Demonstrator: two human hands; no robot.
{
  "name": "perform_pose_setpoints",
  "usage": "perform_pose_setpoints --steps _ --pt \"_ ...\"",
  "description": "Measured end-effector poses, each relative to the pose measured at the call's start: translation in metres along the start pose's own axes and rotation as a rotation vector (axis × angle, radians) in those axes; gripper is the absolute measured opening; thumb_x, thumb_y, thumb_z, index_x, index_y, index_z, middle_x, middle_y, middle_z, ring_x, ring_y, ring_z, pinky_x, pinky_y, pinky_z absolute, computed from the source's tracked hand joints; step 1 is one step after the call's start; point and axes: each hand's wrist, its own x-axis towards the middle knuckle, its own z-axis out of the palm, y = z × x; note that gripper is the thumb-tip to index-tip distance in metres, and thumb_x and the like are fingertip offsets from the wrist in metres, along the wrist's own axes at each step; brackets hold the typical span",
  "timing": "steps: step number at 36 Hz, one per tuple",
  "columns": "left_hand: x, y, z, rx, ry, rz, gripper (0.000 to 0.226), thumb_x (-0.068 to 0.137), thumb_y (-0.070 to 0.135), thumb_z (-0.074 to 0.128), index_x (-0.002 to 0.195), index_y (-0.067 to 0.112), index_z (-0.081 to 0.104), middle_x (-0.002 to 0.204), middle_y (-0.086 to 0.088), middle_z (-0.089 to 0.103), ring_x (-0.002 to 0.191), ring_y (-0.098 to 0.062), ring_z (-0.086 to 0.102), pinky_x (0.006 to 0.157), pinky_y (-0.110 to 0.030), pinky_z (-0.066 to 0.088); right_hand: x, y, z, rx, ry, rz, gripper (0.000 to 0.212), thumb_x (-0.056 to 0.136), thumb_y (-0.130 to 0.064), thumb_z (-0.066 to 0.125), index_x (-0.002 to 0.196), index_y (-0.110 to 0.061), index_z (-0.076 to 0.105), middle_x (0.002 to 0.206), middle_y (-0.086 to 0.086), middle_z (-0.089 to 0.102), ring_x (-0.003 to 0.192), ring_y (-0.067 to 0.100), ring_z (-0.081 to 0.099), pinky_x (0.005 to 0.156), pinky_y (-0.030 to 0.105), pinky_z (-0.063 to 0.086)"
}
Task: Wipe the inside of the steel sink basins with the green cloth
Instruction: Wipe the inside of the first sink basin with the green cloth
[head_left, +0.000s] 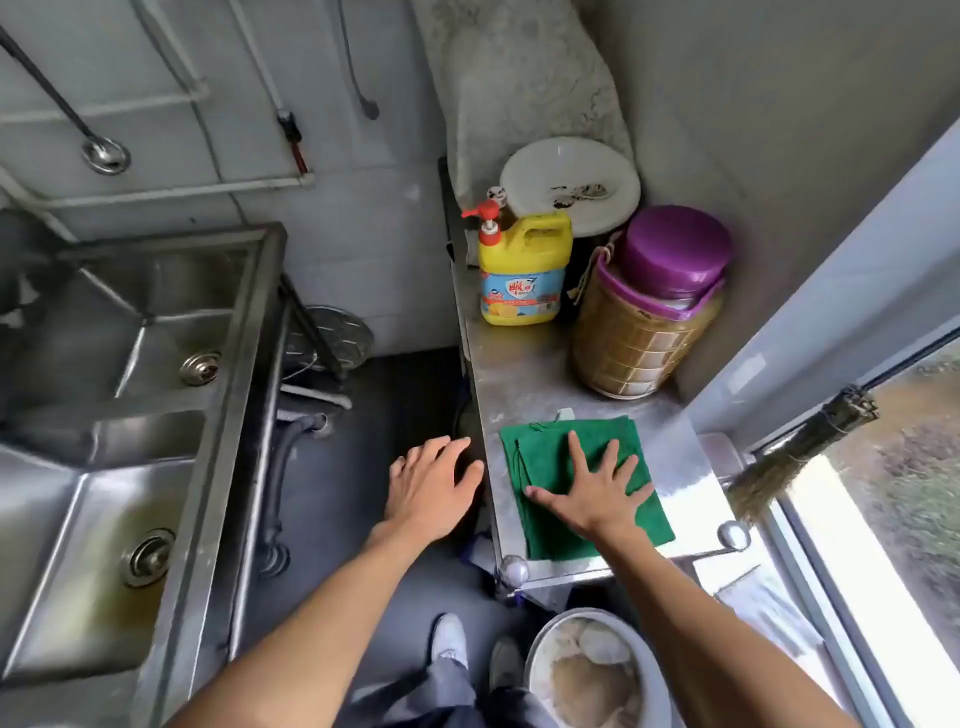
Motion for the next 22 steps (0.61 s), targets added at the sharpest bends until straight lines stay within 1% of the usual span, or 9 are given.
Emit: perform_pose_setpoints --steps 1,4,6,8,11,15,17,19,22 --pt "0.001 -0.002 0.0 -0.007 -0.015 -0.002 0.054 0.106 0.058 0.035 0.156 0.038 0.038 0.164 0.007 0.036 0.149 -0.022 0.035 0.124 -0.044 0.021 0.001 -0.002 0.002 -0.053 0.011 -0.006 0.112 0.062 -0.097 0.035 0.152 -0.047 -0.01 0.163 0.018 -0.01 0.147 0.049 -0.007 0.11 0.074 0.006" --pt "0.005 -0.009 0.004 -0.02 -0.029 -0.016 0.054 0.107 0.057 0.035 0.157 0.038 0.038 0.164 0.006 0.036 0.149 -0.022 0.035 0.125 -0.044 0.021 0.003 -0.003 0.011 -0.149 0.121 -0.018 0.105 0.068 -0.095 0.028 0.154 -0.042 -0.002 0.161 0.019 0.005 0.145 0.051 0.004 0.109 0.071 0.015" --pt "0.008 -0.011 0.008 -0.033 -0.043 -0.025 0.053 0.107 0.056 0.035 0.157 0.038 0.038 0.165 0.006 0.036 0.149 -0.022 0.035 0.124 -0.043 0.021 0.003 -0.003 0.016 -0.177 0.163 -0.022 0.099 0.072 -0.092 0.024 0.154 -0.04 0.005 0.157 0.019 0.016 0.142 0.05 0.012 0.107 0.069 0.021" --pt "0.008 -0.012 0.011 -0.046 -0.058 -0.02 0.052 0.108 0.055 0.034 0.156 0.039 0.038 0.164 0.006 0.036 0.148 -0.022 0.035 0.123 -0.043 0.023 0.004 -0.001 0.019 -0.214 0.215 -0.039 0.091 0.077 -0.087 0.024 0.153 -0.038 0.016 0.151 0.017 0.027 0.137 0.046 0.023 0.104 0.065 0.028" --pt "0.005 -0.011 0.018 -0.04 -0.078 -0.002 0.051 0.108 0.055 0.034 0.156 0.04 0.039 0.163 0.006 0.037 0.147 -0.023 0.036 0.122 -0.042 0.024 -0.001 -0.002 0.023 -0.241 0.28 -0.073 0.075 0.085 -0.076 0.033 0.146 -0.033 0.034 0.136 0.013 0.04 0.123 0.039 0.037 0.096 0.058 0.036" --pt "-0.001 -0.014 0.022 -0.063 -0.069 -0.024 0.05 0.108 0.055 0.035 0.156 0.04 0.039 0.163 0.006 0.037 0.147 -0.022 0.036 0.123 -0.042 0.024 -0.006 -0.012 0.03 -0.234 0.316 -0.134 0.052 0.088 -0.057 0.05 0.128 -0.024 0.051 0.116 0.014 0.051 0.102 0.039 0.049 0.085 0.052 0.041" --pt "-0.007 -0.02 0.022 -0.076 -0.063 -0.046 0.05 0.108 0.054 0.035 0.156 0.039 0.039 0.162 0.006 0.038 0.147 -0.023 0.037 0.122 -0.041 0.025 -0.006 -0.013 0.03 -0.23 0.295 -0.19 0.041 0.09 -0.048 0.051 0.12 -0.019 0.052 0.111 0.015 0.052 0.095 0.038 0.051 0.081 0.05 0.041" --pt "-0.014 -0.029 0.023 -0.097 -0.048 -0.072 0.05 0.108 0.052 0.035 0.156 0.038 0.039 0.16 0.005 0.04 0.146 -0.023 0.037 0.121 -0.041 0.026 -0.004 -0.013 0.027 -0.195 0.243 -0.246 0.035 0.093 -0.041 0.049 0.119 -0.018 0.047 0.112 0.015 0.05 0.097 0.038 0.052 0.08 0.049 0.043" --pt "-0.029 -0.047 0.02 -0.11 0.012 -0.125 0.049 0.108 0.051 0.036 0.155 0.038 0.041 0.158 0.005 0.043 0.144 -0.022 0.038 0.119 -0.04 0.027 -0.003 -0.02 0.016 -0.017 0.201 -0.391 0.039 0.091 -0.035 0.057 0.124 -0.02 0.044 0.118 0.013 0.048 0.099 0.039 0.056 0.078 0.046 0.049"
